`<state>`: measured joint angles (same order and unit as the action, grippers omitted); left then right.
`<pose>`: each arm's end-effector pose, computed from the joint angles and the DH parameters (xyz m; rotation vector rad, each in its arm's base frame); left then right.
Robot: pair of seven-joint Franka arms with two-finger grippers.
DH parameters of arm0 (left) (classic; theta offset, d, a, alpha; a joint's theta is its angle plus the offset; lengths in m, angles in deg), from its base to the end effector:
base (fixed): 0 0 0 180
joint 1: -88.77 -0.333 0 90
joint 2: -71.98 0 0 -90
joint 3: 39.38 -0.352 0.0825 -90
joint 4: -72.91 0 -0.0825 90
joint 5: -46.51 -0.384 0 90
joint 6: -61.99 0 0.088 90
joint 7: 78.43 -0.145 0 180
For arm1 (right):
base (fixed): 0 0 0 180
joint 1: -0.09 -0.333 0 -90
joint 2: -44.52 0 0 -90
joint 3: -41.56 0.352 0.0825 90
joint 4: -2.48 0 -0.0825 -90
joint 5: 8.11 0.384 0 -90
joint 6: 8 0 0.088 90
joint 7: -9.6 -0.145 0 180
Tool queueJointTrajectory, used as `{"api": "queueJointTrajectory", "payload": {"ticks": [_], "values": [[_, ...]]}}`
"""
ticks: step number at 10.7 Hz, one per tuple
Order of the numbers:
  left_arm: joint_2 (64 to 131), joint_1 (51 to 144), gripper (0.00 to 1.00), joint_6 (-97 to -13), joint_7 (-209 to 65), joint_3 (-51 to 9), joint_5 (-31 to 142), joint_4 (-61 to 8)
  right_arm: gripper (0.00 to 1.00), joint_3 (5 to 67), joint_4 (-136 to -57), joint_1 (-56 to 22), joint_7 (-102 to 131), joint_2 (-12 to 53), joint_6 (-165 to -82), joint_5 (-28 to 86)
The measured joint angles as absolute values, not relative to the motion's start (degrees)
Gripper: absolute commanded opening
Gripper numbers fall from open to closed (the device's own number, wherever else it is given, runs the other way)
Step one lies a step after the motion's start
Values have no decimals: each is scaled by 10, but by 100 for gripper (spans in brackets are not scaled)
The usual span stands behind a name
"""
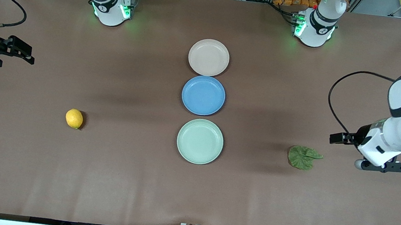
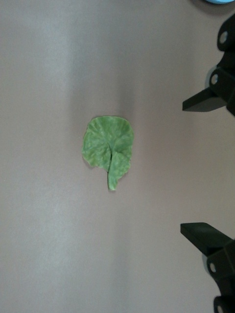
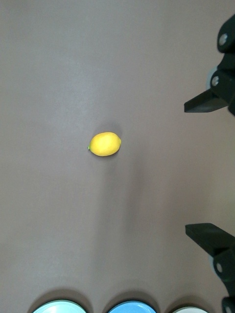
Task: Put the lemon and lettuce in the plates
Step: 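Lower the left gripper to the lettuce while the right gripper reaches the lemon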
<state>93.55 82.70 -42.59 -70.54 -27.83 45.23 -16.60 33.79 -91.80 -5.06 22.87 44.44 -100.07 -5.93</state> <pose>0.6631 -0.0454 0.4191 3.0957 0.0699 -0.1725 0.5540 -0.0199 0.5897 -3.0851 -0.2842 0.0532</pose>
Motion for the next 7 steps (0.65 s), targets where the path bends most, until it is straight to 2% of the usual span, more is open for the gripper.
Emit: {"api": "queueJointTrajectory", "payload": {"ticks": [5, 7], "values": [[983, 827, 100, -480, -705, -278, 452, -166, 100, 338, -923, -51, 229, 444, -1006, -59], [1007, 828, 100, -505, -706, -278, 427, -167, 100, 339, -947, -52, 229, 443, -1038, -59]]}}
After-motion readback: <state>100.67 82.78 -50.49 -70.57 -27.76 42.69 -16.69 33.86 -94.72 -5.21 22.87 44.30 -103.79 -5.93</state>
